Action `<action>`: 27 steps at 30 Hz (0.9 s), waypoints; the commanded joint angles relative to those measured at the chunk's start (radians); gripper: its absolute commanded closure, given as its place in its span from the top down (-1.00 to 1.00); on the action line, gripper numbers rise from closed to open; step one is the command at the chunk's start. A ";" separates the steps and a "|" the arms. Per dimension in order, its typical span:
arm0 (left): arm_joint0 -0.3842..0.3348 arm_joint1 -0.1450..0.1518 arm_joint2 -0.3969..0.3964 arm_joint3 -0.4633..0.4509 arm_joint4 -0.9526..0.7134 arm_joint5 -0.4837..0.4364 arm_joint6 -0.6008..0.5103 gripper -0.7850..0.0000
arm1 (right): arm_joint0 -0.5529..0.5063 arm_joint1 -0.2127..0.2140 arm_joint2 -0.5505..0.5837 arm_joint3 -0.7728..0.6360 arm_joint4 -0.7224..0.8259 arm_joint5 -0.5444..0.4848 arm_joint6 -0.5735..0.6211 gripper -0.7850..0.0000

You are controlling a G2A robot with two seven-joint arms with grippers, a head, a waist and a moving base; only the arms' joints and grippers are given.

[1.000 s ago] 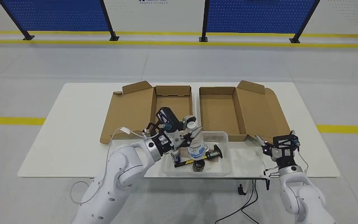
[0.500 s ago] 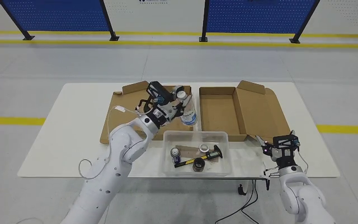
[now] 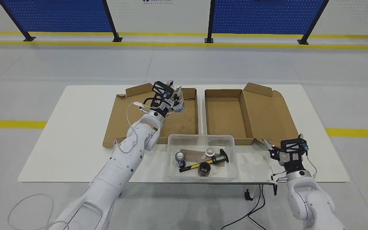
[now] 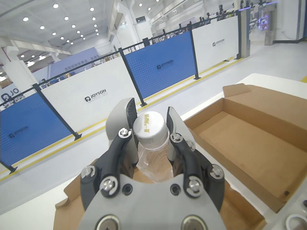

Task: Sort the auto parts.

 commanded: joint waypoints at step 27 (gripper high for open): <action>-0.105 -0.080 0.057 0.335 0.028 0.011 0.128 1.00 | 0.000 0.000 0.000 0.000 0.000 0.000 0.000 1.00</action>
